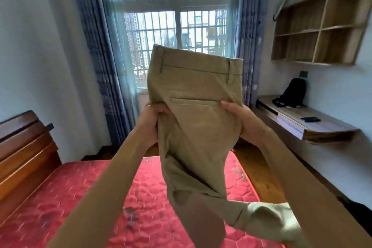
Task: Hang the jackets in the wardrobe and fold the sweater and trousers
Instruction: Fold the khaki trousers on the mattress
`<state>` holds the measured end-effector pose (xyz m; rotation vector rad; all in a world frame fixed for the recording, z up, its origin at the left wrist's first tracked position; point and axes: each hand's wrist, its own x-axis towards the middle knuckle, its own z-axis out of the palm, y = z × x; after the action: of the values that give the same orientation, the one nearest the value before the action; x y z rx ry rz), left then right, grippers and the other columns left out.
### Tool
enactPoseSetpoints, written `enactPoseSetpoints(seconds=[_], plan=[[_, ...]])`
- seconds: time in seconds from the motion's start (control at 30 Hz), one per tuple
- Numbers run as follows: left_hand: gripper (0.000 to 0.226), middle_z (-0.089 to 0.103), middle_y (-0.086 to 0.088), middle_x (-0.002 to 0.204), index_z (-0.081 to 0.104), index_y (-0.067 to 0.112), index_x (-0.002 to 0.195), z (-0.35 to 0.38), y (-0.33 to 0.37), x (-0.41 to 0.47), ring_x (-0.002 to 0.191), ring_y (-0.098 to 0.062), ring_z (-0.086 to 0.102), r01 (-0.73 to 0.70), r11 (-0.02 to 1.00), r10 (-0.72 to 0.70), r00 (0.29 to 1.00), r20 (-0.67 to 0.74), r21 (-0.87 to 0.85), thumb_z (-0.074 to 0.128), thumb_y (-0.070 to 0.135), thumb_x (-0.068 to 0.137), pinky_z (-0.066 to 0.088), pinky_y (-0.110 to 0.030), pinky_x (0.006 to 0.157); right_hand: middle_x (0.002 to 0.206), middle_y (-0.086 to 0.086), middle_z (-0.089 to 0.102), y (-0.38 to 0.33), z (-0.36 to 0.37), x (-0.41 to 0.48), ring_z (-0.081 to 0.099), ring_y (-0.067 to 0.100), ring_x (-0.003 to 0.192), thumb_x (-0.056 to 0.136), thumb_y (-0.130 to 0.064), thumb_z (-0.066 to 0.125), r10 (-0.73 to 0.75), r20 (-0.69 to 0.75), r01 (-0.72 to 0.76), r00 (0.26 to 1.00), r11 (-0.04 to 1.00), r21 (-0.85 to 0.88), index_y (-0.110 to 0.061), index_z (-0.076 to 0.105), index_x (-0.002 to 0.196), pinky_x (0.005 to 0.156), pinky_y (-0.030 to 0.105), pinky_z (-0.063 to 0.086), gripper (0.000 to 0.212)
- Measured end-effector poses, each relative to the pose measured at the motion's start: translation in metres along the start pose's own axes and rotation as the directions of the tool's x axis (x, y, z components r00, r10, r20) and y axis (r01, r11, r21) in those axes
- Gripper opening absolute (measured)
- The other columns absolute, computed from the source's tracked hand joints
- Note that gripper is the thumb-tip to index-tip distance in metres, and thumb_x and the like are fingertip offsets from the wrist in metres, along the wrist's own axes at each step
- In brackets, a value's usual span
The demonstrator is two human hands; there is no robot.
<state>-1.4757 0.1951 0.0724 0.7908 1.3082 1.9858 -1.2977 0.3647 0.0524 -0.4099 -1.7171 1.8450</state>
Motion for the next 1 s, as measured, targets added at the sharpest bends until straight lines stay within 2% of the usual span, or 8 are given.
enactPoseSetpoints(seconds=[0.13,0.23,0.33,0.4,0.5,0.6,0.77,1.0], plan=[[0.025,0.071,-0.009,0.084,0.067,0.009,0.093,-0.016,0.021,0.002,0.085,-0.028,0.066,-0.065,0.992,0.077,0.990,-0.118,0.108,0.050,-0.002,0.078,0.054,-0.033,0.067,0.118,0.003,0.073,-0.014,0.032,0.016,0.070,0.024,0.107,0.058,-0.046,0.092,-0.073,-0.084,0.071,0.994,0.997,-0.030,-0.014,0.061,0.127,0.096,0.043,0.055,0.083],[0.019,0.071,-0.005,0.091,0.066,0.012,0.095,-0.030,0.051,0.010,0.091,-0.021,0.065,-0.272,0.949,0.290,0.951,-0.103,0.162,0.051,0.021,0.086,0.052,-0.034,0.075,0.101,-0.002,0.077,-0.030,0.059,0.026,0.073,0.016,0.094,0.072,-0.026,0.087,-0.203,-0.127,0.198,0.971,0.979,-0.052,-0.017,0.070,0.104,0.085,0.033,0.059,0.037],[0.063,0.069,-0.008,0.116,0.061,0.013,0.122,-0.040,0.084,0.019,0.105,-0.019,0.066,-0.412,0.839,0.451,0.892,-0.033,0.356,0.072,0.055,0.076,0.054,-0.041,0.093,0.095,-0.004,0.076,-0.043,0.082,0.032,0.073,0.012,0.089,0.079,-0.018,0.083,-0.289,-0.174,0.284,0.941,0.957,-0.052,-0.021,0.069,0.091,0.078,0.025,0.060,0.019],[0.076,0.066,0.004,0.122,0.056,0.021,0.127,-0.041,0.100,0.019,0.109,-0.010,0.064,-0.400,0.733,0.478,0.879,0.002,0.551,0.079,0.064,0.068,0.052,-0.033,0.097,0.095,-0.004,0.075,-0.048,0.092,0.035,0.073,0.010,0.086,0.079,-0.017,0.083,-0.311,-0.199,0.307,0.930,0.950,-0.048,-0.020,0.068,0.090,0.076,0.024,0.060,0.019],[0.069,0.064,0.011,0.121,0.056,0.023,0.127,-0.043,0.120,0.021,0.107,-0.006,0.062,-0.400,0.638,0.525,0.851,0.008,0.658,0.088,0.040,0.069,0.052,-0.025,0.094,0.094,-0.005,0.075,-0.052,0.098,0.039,0.073,0.008,0.083,0.078,-0.020,0.084,-0.314,-0.209,0.311,0.926,0.949,-0.051,-0.021,0.067,0.090,0.079,0.029,0.061,0.020],[0.046,0.073,0.004,0.108,0.069,0.014,0.114,-0.052,0.133,0.021,0.097,-0.011,0.071,-0.480,0.696,0.548,0.835,0.037,0.534,0.086,0.019,0.071,0.058,-0.029,0.088,0.098,-0.006,0.077,-0.063,0.100,0.035,0.074,0.013,0.092,0.078,-0.034,0.083,-0.355,-0.195,0.343,0.914,0.934,-0.096,-0.024,0.070,0.096,0.087,0.037,0.060,0.024],[0.036,0.072,-0.009,0.117,0.062,0.002,0.125,-0.061,0.130,0.034,0.103,-0.021,0.070,-0.478,0.835,0.447,0.878,0.172,0.273,0.064,0.012,0.090,0.058,-0.029,0.085,0.095,-0.007,0.078,-0.091,0.105,0.029,0.075,0.011,0.090,0.078,-0.037,0.081,-0.474,-0.162,0.465,0.866,0.881,-0.091,-0.021,0.072,0.098,0.083,0.032,0.061,0.028],[0.020,0.076,0.005,0.099,0.069,0.015,0.112,-0.052,0.123,0.059,0.091,-0.011,0.072,-0.467,0.800,0.484,0.873,0.056,0.377,0.068,0.020,0.092,0.058,-0.028,0.082,0.098,0.002,0.077,-0.094,0.102,0.054,0.074,0.018,0.093,0.081,-0.039,0.080,-0.524,-0.212,0.472,0.825,0.845,-0.253,-0.022,0.073,0.089,0.086,0.039,0.060,0.020]])
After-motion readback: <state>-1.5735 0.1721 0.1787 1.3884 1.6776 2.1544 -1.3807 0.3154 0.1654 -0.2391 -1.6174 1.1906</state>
